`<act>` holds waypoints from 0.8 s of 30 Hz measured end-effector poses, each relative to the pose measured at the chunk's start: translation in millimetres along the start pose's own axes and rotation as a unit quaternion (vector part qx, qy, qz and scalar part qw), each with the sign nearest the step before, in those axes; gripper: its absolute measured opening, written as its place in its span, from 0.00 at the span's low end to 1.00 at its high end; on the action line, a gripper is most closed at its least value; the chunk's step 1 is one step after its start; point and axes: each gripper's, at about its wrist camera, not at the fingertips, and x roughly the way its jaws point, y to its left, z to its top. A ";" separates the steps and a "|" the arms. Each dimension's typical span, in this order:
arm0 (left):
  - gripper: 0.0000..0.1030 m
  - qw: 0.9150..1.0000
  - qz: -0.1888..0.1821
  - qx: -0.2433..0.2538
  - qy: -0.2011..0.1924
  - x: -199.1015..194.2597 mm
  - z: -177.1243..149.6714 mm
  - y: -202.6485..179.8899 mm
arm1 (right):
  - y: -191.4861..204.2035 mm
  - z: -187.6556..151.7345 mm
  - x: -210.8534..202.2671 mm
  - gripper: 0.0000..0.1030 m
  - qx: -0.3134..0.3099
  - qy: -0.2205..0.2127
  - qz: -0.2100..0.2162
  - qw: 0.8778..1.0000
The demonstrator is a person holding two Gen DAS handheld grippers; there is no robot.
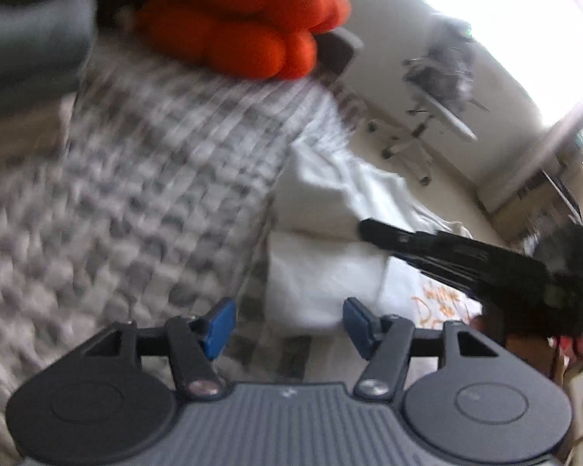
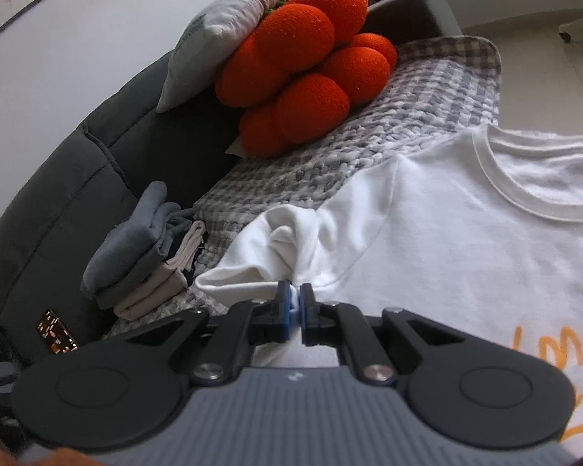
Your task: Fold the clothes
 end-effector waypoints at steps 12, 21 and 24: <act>0.05 0.990 0.063 0.016 -0.125 -32.9 21.7 -8.5 | -5.7 -1.5 4.4 0.17 0.036 0.014 0.044 0.998; 0.05 0.950 0.177 0.035 -0.255 -85.3 74.4 5.4 | -4.6 -1.1 1.8 0.43 0.039 0.007 0.038 0.998; 0.05 0.941 0.190 0.024 -0.280 -95.1 86.5 12.6 | -5.3 -1.4 2.4 0.43 0.038 0.007 0.032 0.999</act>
